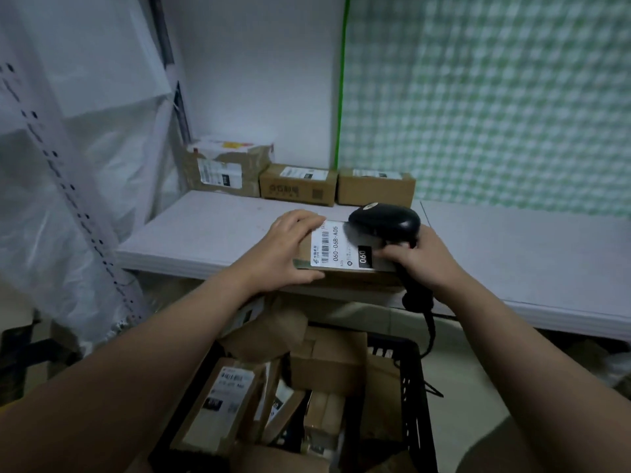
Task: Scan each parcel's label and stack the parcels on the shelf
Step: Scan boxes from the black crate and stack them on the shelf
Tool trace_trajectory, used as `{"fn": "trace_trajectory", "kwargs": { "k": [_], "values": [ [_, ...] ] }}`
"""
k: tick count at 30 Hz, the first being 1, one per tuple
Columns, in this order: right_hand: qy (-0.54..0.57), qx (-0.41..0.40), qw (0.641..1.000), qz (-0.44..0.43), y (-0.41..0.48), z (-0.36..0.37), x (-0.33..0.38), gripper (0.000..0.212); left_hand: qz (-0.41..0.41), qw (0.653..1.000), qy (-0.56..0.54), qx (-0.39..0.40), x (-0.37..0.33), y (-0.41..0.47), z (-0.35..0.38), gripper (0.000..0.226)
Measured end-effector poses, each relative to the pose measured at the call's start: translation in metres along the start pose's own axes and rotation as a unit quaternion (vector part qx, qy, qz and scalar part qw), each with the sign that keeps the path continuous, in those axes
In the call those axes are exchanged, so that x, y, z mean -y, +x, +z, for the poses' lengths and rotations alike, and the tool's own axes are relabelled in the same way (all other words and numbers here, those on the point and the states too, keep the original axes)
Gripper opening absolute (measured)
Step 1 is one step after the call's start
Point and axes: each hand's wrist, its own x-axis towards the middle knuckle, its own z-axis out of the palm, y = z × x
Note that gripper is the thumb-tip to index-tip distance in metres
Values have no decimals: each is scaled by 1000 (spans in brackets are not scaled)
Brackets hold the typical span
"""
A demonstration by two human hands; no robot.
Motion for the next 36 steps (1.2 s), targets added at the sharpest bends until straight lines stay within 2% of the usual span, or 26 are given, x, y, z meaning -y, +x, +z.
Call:
{"fn": "trace_trajectory", "kwargs": {
  "k": [3,6,8,10,12,14,17,19,21,26,29,31,34,36],
  "values": [
    [-40,8,999,3,12,7,-6,34,-135,983,-119,-43,7,5,16,101],
    [2,-15,1000,4,18,12,-12,34,-255,918,-293,-77,8,1,42,93],
    [67,-29,997,19,19,12,-15,28,-283,875,-384,-89,5,-1,57,90],
    [116,-38,992,29,18,10,-20,34,-287,835,-459,-100,-1,5,61,89],
    [187,-49,980,42,16,10,-24,35,-264,821,-492,-124,-3,18,52,86],
    [279,-55,957,65,15,13,-26,27,-224,843,-461,-160,-3,34,36,85],
    [360,-58,926,100,15,25,-29,19,-162,903,-341,-206,-4,58,9,77],
    [373,-52,919,119,16,37,-31,15,-124,931,-276,-202,-5,71,-4,67],
    [353,-44,926,127,18,45,-34,11,-99,946,-242,-191,-1,80,-13,61],
    [271,-19,955,116,23,32,-30,6,-82,951,-206,-217,5,91,-17,32],
    [129,-39,990,30,19,14,-23,18,-88,946,-219,-221,3,92,-17,26],
    [66,-67,996,-11,15,3,-20,16,-89,943,-230,-225,2,91,-18,25],
    [78,-91,993,-13,8,-5,-18,38,-86,940,-242,-227,-2,87,-19,22],
    [97,-110,989,-5,6,-7,-14,38,-79,941,-240,-225,-3,86,-18,21]
  ]
}}
